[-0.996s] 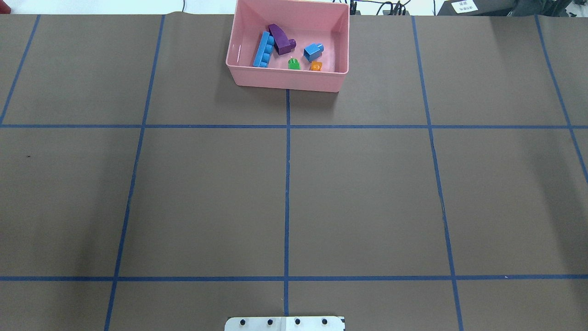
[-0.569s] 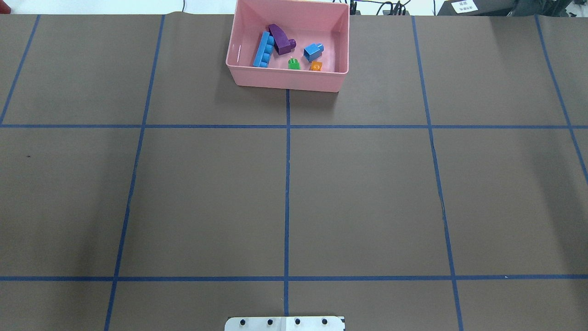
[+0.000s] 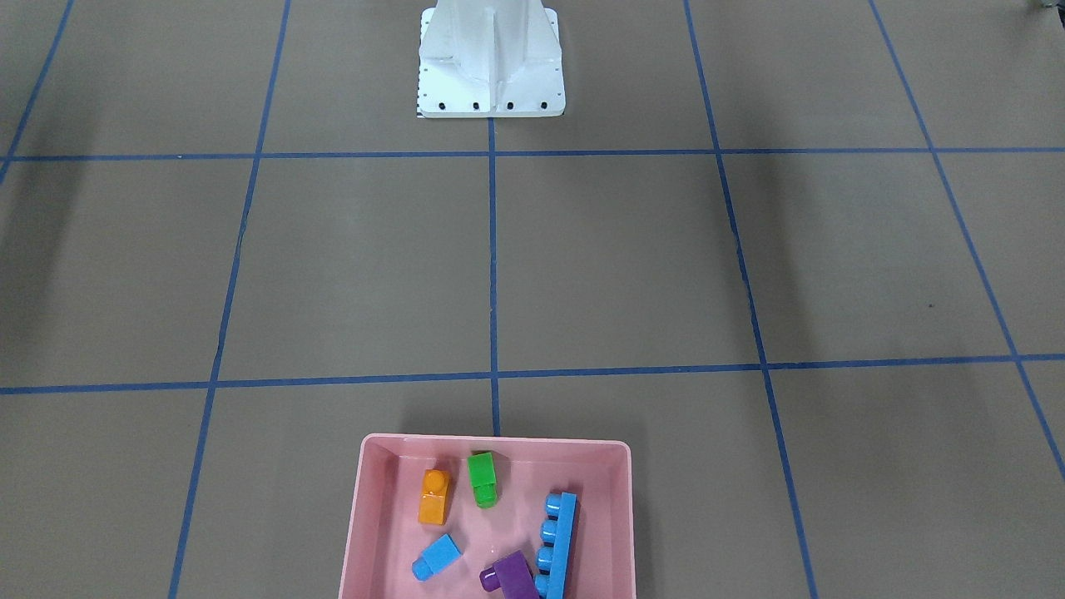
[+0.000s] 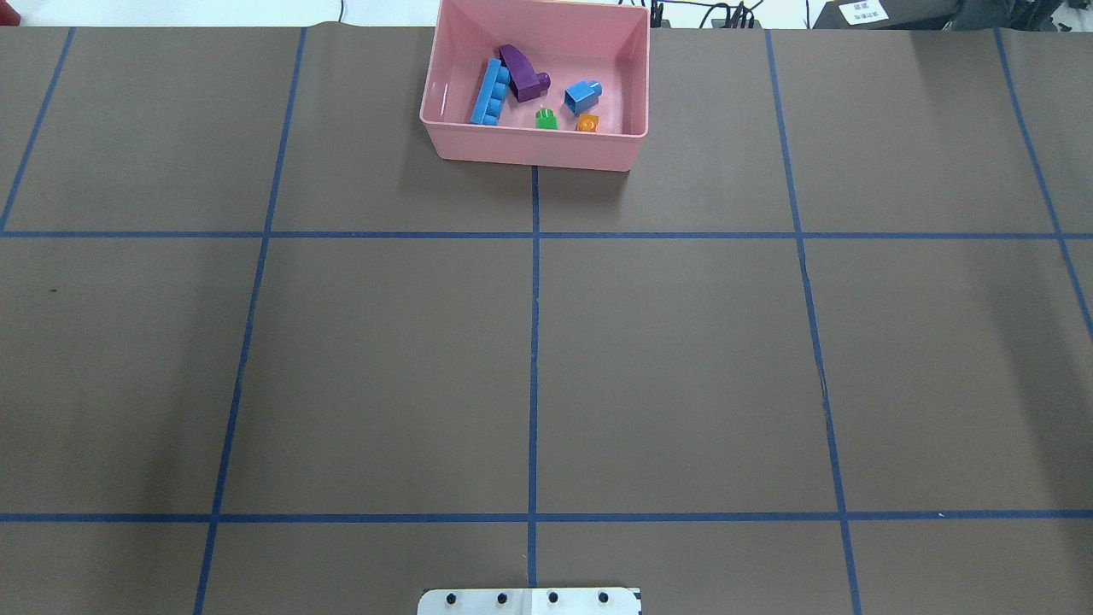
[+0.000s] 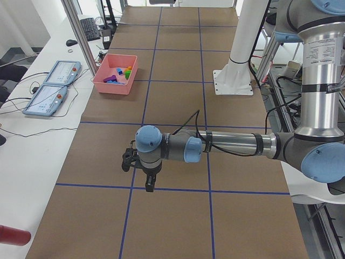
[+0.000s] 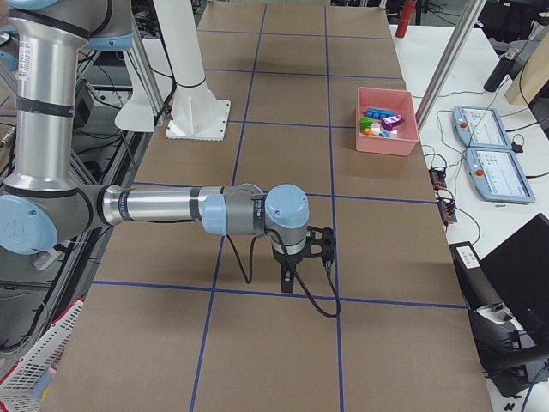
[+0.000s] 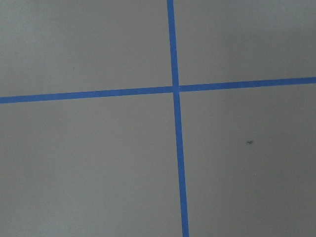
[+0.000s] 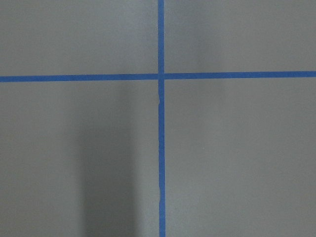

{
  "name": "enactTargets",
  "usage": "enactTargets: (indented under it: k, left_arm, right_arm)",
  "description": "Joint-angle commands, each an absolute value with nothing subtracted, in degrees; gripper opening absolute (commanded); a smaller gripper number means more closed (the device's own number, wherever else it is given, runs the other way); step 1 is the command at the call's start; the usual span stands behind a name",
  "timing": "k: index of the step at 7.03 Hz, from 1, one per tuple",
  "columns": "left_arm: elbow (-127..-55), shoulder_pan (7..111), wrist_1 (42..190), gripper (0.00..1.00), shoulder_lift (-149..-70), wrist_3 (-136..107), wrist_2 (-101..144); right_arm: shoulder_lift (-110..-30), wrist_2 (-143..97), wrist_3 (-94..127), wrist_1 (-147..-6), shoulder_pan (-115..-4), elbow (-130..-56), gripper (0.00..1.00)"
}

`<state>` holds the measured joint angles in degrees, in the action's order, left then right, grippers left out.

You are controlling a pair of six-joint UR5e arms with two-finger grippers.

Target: Put all blocks into box

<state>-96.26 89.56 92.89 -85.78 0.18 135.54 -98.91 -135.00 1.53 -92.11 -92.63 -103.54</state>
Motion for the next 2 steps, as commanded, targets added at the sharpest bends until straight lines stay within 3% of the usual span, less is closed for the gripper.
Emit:
enactTargets:
  k: [1, 2]
  left_arm:
    - [-96.33, 89.56, 92.81, 1.0, -85.78, 0.18, 135.7]
    - [-96.24, 89.56, 92.9, 1.0, -85.78, 0.26, 135.7]
  right_arm:
    - [-98.88, -135.0, 1.49, -92.11, -92.64, -103.54, 1.0]
    - [-98.88, -135.0, 1.49, -92.11, -92.64, -103.54, 1.0]
